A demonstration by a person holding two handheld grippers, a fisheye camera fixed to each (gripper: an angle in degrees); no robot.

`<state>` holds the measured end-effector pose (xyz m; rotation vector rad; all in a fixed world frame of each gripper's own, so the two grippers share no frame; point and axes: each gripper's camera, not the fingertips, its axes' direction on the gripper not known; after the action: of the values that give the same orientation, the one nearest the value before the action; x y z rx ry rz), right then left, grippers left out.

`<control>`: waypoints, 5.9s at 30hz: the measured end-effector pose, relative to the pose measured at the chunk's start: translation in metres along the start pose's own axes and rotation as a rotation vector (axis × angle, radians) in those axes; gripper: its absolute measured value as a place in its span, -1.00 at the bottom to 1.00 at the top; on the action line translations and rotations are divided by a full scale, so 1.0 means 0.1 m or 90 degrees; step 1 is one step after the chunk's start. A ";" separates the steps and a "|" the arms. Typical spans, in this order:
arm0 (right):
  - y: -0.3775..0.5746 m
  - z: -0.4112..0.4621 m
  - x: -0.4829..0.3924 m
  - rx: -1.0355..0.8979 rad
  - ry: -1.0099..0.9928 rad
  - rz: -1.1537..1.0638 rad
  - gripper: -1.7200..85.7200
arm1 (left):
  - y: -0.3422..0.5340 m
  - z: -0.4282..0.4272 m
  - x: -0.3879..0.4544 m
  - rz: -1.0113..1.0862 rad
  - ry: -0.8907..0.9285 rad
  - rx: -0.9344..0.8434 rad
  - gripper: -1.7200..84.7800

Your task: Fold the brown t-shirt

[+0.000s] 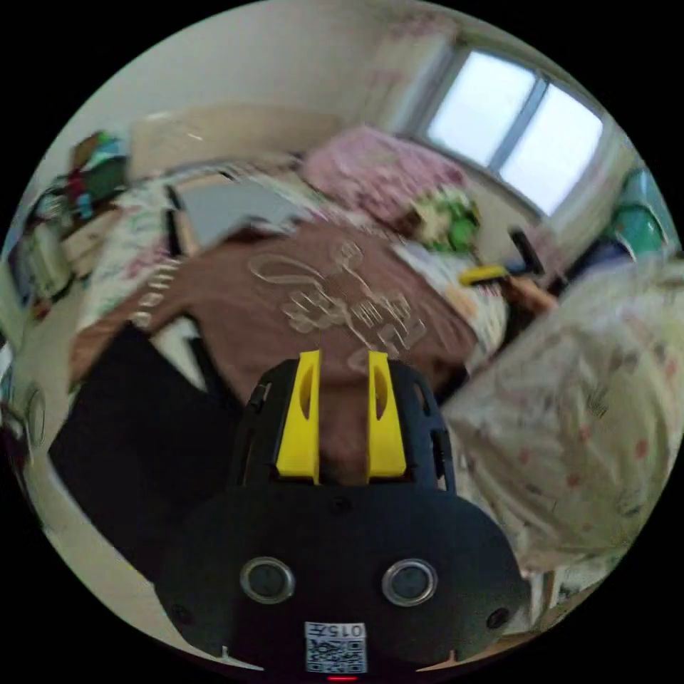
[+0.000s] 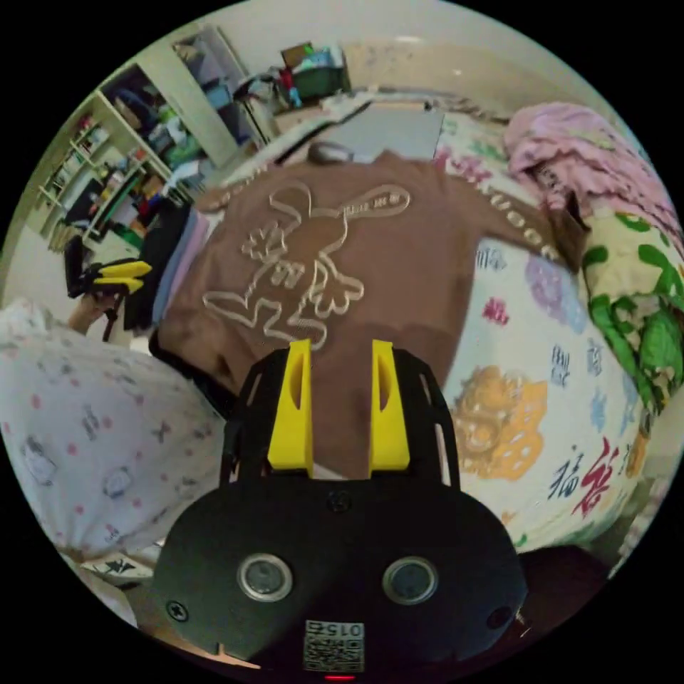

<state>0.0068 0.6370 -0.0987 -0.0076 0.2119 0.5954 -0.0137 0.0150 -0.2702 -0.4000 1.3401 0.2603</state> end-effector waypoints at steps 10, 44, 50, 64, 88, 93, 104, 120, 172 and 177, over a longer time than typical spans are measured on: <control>0.72 0.44 1.32 -0.072 -0.110 0.261 -0.77 | -0.49 0.81 0.76 0.158 -0.153 -0.215 -0.86; 1.52 3.08 2.38 -0.163 0.934 -0.190 -0.98 | -1.05 3.40 -1.29 -0.621 0.794 0.157 -0.95; 2.00 3.46 2.97 -0.178 1.088 -0.234 -0.98 | -1.10 3.69 -1.17 -0.640 0.821 0.088 -0.87; 2.80 3.43 4.31 -0.177 1.091 -0.236 -0.98 | -1.32 4.12 -0.70 -0.657 0.806 0.073 -0.98; 3.71 2.99 5.89 -0.179 1.097 -0.236 -0.98 | -1.80 4.51 0.17 -0.657 0.811 0.073 -0.98; 3.83 2.89 6.09 -0.178 1.098 -0.237 -0.98 | -1.88 4.54 0.31 -0.657 0.812 0.073 -0.98; 3.99 2.72 6.32 -0.178 1.099 -0.236 -0.98 | -2.02 4.59 0.53 -0.657 0.813 0.073 -0.98; 4.04 2.63 6.25 -0.178 1.098 -0.236 -0.98 | -2.07 4.59 0.63 -0.657 0.814 0.073 -0.98; 2.78 2.75 3.52 -0.176 1.089 -0.235 -0.98 | -1.25 3.94 -0.32 -0.673 0.810 0.086 -0.98; 2.51 2.64 3.12 -0.176 1.090 -0.234 -0.98 | -1.16 3.82 -0.39 -0.681 0.806 0.090 -0.98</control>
<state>0.1699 1.0364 0.1104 -0.8293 1.7405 0.0991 0.3646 0.0740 -0.1496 -1.1967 2.0891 -1.1587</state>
